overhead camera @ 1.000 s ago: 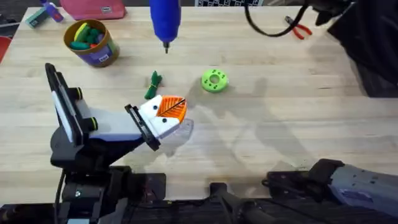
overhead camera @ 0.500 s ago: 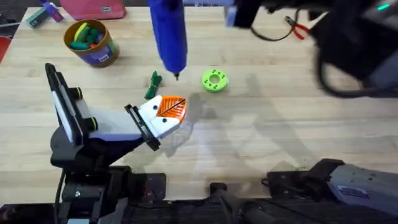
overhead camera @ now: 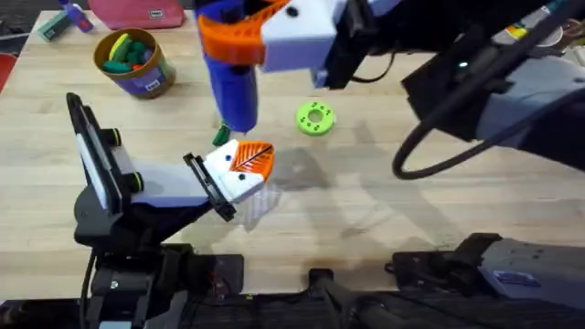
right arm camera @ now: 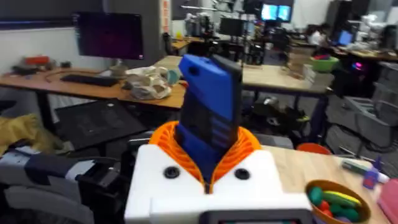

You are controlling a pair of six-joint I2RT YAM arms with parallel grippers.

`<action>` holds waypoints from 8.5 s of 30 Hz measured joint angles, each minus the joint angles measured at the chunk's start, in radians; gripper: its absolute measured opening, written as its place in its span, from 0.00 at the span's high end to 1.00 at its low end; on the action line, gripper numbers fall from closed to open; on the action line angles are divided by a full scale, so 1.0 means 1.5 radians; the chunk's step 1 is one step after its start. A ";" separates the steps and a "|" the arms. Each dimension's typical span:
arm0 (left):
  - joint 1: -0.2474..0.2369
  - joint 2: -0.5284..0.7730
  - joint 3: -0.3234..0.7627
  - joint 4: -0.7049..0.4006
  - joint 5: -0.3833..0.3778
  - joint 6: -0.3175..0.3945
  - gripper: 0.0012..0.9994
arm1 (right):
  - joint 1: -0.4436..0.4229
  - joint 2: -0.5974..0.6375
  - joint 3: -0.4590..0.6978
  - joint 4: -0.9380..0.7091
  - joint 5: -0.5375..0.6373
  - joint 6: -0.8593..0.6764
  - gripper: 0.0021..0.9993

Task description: Pick up the gripper from the table and insert it into the empty holder that is missing its gripper. Then pick up a screw, insert it into the mounting hole, and use the screwdriver to tighten it. Finally, clean up the table by picking up the vegetable and placing it into the bucket.

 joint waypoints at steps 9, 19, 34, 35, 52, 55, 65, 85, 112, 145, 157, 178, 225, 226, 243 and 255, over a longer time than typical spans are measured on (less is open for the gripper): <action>0.000 0.000 0.000 0.000 0.000 0.000 0.99 | 0.036 0.032 0.000 0.026 -0.022 -0.012 0.98; 0.000 0.000 0.000 0.000 0.000 0.000 0.99 | 0.070 0.032 -0.001 0.027 -0.037 -0.063 0.98; 0.000 0.000 0.000 0.000 0.000 0.000 0.99 | 0.071 0.057 -0.001 0.027 -0.042 -0.102 0.98; 0.000 0.000 0.000 0.000 0.000 0.000 0.99 | 0.071 0.057 -0.001 0.028 -0.042 -0.102 0.98; 0.000 0.000 0.000 0.000 0.000 0.000 0.99 | 0.071 0.057 -0.001 0.027 -0.042 -0.121 0.98; 0.000 0.000 0.000 0.000 0.000 0.000 0.99 | 0.071 0.058 -0.001 0.028 -0.042 -0.122 0.98; 0.000 0.000 0.000 0.000 0.000 0.000 0.99 | 0.071 0.061 -0.001 0.027 -0.042 -0.122 0.98; 0.000 0.000 0.000 0.000 0.000 0.000 0.99 | 0.071 0.076 -0.001 0.027 -0.043 -0.124 0.98; 0.000 0.000 0.000 0.000 0.000 0.000 0.99 | 0.077 0.091 -0.001 0.033 -0.041 -0.121 0.98; 0.000 0.000 0.000 0.000 0.000 0.000 0.99 | -0.040 0.102 0.383 -0.907 0.175 -0.324 0.98; 0.000 0.000 0.000 0.000 0.000 0.000 0.99 | -0.114 0.102 0.446 -1.269 0.590 -0.576 0.98; 0.000 0.000 0.000 0.000 0.000 0.013 0.99 | -0.195 0.411 0.451 -1.346 0.866 -0.677 0.98; 0.000 0.000 0.029 -0.036 -0.193 0.027 0.01 | -0.143 0.033 0.457 -1.336 0.743 -0.177 0.01; 0.000 0.002 0.042 -0.055 -0.214 0.033 0.01 | -0.140 0.021 0.457 -1.339 0.742 -0.163 0.01; 0.000 0.521 0.565 -0.458 -0.452 0.144 0.01 | -0.129 -0.143 0.107 -1.146 0.742 0.087 0.01; 0.000 0.746 0.660 -0.524 -0.492 0.146 0.01 | -0.129 -0.248 -0.028 -1.162 0.742 0.126 0.01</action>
